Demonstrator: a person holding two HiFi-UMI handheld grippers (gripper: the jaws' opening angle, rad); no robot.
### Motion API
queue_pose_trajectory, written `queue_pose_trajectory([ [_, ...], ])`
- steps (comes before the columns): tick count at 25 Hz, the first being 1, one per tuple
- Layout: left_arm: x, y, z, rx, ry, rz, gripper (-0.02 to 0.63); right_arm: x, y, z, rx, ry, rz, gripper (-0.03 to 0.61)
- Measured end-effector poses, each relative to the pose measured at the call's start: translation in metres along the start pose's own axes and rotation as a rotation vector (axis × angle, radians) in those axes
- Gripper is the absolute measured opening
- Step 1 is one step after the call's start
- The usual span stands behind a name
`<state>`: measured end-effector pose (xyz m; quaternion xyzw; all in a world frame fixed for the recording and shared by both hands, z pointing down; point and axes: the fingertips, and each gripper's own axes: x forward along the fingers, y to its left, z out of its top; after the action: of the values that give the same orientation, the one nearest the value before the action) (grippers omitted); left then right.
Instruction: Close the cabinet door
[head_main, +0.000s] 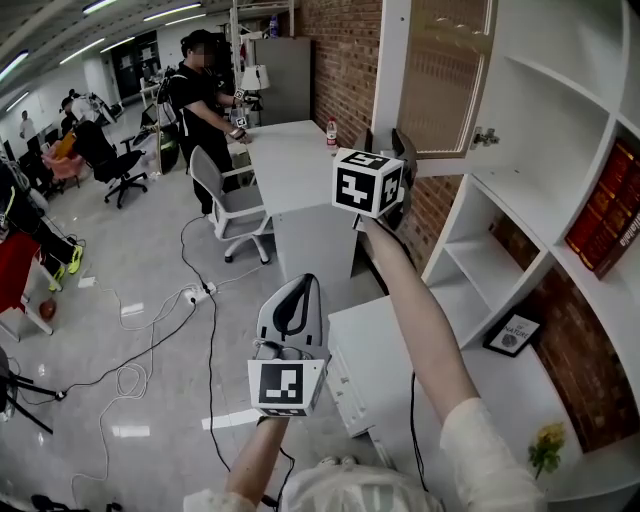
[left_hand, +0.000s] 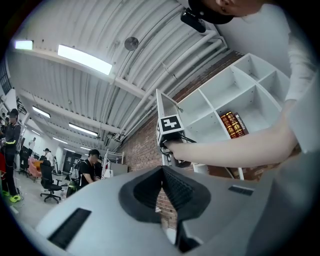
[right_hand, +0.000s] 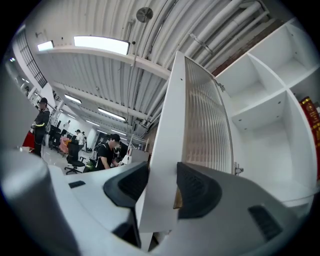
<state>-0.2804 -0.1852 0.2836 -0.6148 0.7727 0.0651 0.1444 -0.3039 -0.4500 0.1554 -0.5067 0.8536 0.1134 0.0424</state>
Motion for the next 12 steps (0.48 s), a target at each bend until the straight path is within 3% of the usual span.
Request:
queue_pose_trajectory([
  [12,0.0,-0.016,0.006,-0.025,-0.017,-0.041,0.012,-0.049,-0.021,0.006,0.017,-0.057,0.082,0.155],
])
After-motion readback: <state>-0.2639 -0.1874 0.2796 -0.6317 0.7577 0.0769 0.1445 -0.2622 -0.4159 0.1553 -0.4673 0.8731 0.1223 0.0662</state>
